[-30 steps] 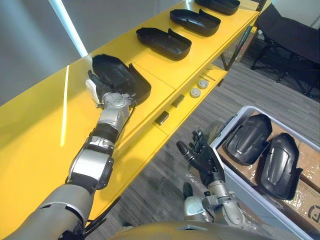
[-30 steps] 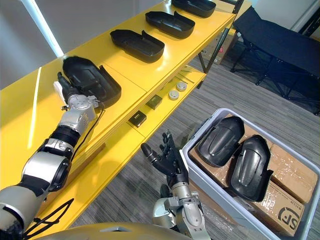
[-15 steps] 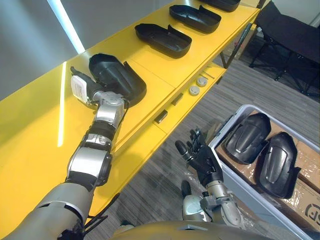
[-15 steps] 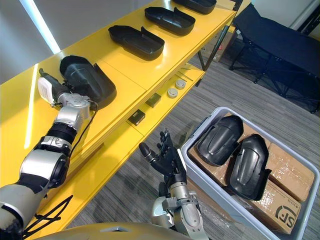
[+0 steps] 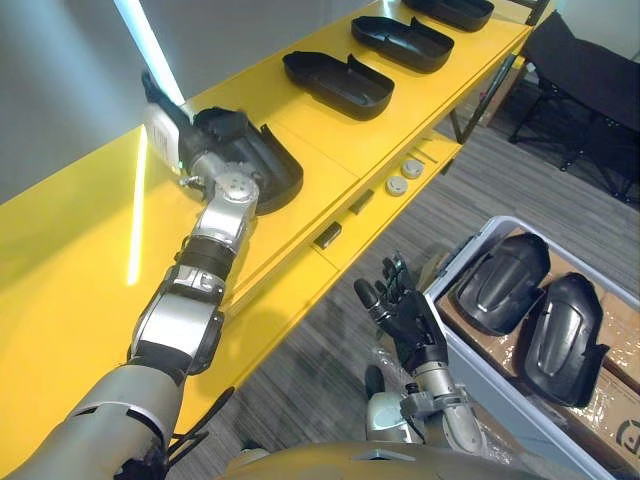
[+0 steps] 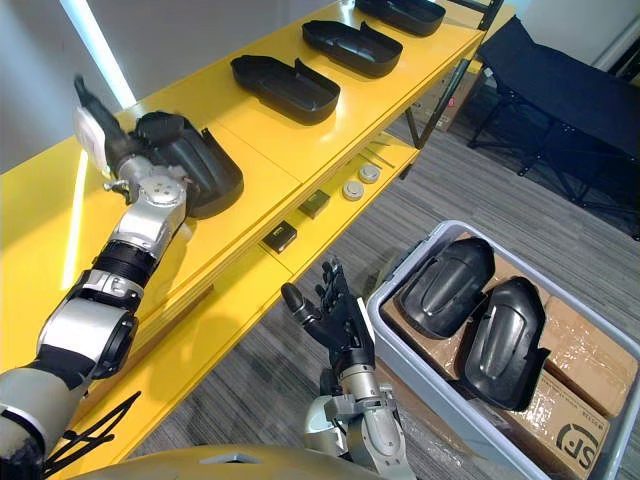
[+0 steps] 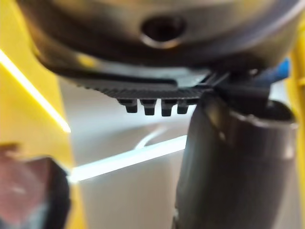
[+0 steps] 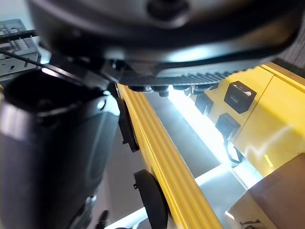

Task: Walk over and take three plastic housings, then place them on the shelf

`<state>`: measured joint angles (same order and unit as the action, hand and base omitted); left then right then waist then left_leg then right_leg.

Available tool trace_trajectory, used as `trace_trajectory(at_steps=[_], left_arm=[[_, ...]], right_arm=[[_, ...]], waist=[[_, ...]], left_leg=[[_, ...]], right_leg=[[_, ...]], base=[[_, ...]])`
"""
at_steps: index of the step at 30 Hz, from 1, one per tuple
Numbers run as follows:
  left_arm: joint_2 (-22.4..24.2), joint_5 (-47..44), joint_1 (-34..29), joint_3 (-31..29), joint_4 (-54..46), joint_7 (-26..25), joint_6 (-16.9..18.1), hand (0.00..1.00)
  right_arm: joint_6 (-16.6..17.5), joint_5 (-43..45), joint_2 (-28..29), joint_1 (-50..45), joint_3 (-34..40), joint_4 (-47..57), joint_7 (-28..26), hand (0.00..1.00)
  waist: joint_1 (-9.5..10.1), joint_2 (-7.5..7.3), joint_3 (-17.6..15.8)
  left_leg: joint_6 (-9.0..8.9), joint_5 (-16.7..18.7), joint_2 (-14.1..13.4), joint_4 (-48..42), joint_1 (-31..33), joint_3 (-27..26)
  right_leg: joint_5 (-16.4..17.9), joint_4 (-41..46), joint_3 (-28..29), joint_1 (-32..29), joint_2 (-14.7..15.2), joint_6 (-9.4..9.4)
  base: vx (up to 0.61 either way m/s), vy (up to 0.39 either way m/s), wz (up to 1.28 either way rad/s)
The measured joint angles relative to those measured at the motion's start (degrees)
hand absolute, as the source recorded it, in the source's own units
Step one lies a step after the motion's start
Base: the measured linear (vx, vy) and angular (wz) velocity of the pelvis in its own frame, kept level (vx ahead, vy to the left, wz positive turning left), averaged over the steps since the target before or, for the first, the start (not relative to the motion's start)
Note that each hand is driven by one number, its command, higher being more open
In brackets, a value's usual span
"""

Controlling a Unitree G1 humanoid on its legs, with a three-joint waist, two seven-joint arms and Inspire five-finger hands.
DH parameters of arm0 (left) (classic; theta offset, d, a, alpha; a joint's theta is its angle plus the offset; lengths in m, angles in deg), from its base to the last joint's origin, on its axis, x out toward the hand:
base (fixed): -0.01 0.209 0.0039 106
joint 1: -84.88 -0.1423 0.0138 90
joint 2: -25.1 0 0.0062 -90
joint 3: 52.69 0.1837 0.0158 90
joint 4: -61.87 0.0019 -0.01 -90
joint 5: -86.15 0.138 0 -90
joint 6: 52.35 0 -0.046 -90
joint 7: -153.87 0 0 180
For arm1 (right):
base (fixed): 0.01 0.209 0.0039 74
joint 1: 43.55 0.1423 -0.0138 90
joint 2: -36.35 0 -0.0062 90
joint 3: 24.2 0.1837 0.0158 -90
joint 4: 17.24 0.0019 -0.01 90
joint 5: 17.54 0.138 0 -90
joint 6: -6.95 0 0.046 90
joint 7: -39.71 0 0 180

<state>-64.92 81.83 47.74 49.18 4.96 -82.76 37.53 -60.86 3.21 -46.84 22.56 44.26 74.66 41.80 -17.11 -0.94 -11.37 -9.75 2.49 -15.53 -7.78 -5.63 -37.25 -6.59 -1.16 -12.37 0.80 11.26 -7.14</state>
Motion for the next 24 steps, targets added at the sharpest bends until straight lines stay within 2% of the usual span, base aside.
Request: trace_trajectory(at_steps=[3,6,8,11,13,15,17,18,20,22,23,24], left_arm=[[0.50,0.61,1.79,1.24,-5.78,-3.06,2.97,1.00],[1.63,0.32,1.78,1.28,-6.73,-3.18,4.73,1.00],[2.23,0.19,1.75,1.28,-6.75,-2.63,5.18,1.00],[2.15,-2.01,0.83,1.22,-7.95,1.87,6.68,1.00],[2.03,-3.71,-2.29,1.21,-12.35,6.20,6.87,1.00],[1.74,-6.78,-13.14,1.21,-22.62,12.05,7.69,1.00],[1.76,-6.76,-22.38,1.18,-30.02,14.89,7.73,1.00],[1.91,-6.77,-30.07,1.15,-35.45,17.01,7.74,1.00],[1.75,-6.51,-41.14,0.11,-41.78,20.70,7.77,1.00],[0.98,-6.53,-53.07,-5.15,-48.20,24.69,7.82,1.00],[0.62,-6.56,-55.24,-7.06,-49.58,25.31,7.89,1.00],[0.43,-19.97,-67.11,-19.64,-59.23,39.81,18.06,1.00]], right_arm=[[0.01,-0.23,0.01,-0.10,-0.80,-0.01,1.39,1.00],[0.01,-0.24,0.05,-0.28,-1.03,-0.01,3.41,1.00],[0.01,-0.27,0.15,-0.16,-1.01,-0.01,3.47,1.00],[0.01,-0.02,0.20,-0.11,-0.41,-0.01,2.99,1.00],[0.04,0.04,0.14,0.21,0.81,0.00,2.87,1.00],[0.25,0.01,0.11,0.98,2.58,0.00,3.12,1.00],[0.73,-0.35,0.12,2.14,4.43,0.18,3.96,1.00],[0.83,-1.78,0.00,3.14,6.79,1.04,5.84,1.00],[0.83,-6.56,-0.13,4.79,11.58,2.67,10.36,1.00],[0.80,-8.14,-2.18,7.34,19.08,5.88,13.45,1.00],[0.80,-8.12,-3.00,8.07,20.41,6.63,13.80,1.00],[-2.95,-7.05,-6.82,11.17,27.59,12.99,15.98,1.00]], waist=[[0.00,0.74,1.11],[-0.02,2.11,2.69],[0.17,2.36,3.25],[0.62,2.44,3.71],[1.26,2.78,4.13],[2.21,3.72,5.28],[3.16,3.95,5.72],[4.45,3.95,5.72],[6.40,3.75,5.88],[9.46,3.29,6.14],[9.99,3.22,6.19],[13.94,2.60,6.75]], left_leg=[[0.00,-0.02,0.10,0.35,-0.36,0.00],[0.18,-0.92,0.89,2.31,-1.21,-0.02],[0.22,-1.71,1.18,3.56,-1.49,0.16],[0.24,-3.30,1.48,6.10,-1.92,0.96],[0.69,-4.44,1.85,7.95,-1.95,1.60],[0.34,-5.90,2.14,9.63,-2.06,2.62],[0.36,-6.55,2.18,10.38,-2.06,3.44],[0.36,-6.95,2.19,10.76,-2.03,4.30],[0.46,-7.59,2.24,11.38,-1.77,5.82],[0.53,-8.27,2.50,12.64,-1.48,7.97],[0.55,-8.37,2.52,12.65,-1.36,8.41],[0.95,-10.05,2.75,12.86,0.20,11.74]], right_leg=[[0.00,0.01,-0.06,0.23,0.00,0.00],[0.00,-0.10,-0.46,0.63,0.19,-0.01],[0.01,-0.09,-1.08,0.72,0.22,-0.01],[0.02,-0.12,-2.21,1.08,-0.01,-0.03],[0.02,-0.13,-3.08,1.07,-0.04,-0.03],[0.03,-0.13,-4.33,1.30,-0.16,-0.02],[0.04,-0.12,-5.17,1.59,-0.26,-0.01],[0.05,-0.15,-6.00,2.05,-0.29,-0.01],[0.12,-0.21,-7.51,2.75,-0.30,0.05],[0.22,-0.63,-9.60,3.84,-0.28,0.11],[0.22,-0.77,-9.80,4.11,-0.28,0.11],[0.59,-1.88,-13.17,5.37,-0.24,-0.34]], base=[[0.00,0.000,0.00],[-0.02,0.002,0.04],[-0.04,-0.011,0.10],[-0.07,-0.028,0.16],[-0.06,-0.031,0.21],[-0.01,-0.026,0.24],[0.00,-0.019,0.24],[-0.01,-0.015,0.33],[-0.03,-0.018,0.40],[-0.04,-0.005,0.48],[-0.02,0.000,0.31],[0.00,0.000,0.07]])
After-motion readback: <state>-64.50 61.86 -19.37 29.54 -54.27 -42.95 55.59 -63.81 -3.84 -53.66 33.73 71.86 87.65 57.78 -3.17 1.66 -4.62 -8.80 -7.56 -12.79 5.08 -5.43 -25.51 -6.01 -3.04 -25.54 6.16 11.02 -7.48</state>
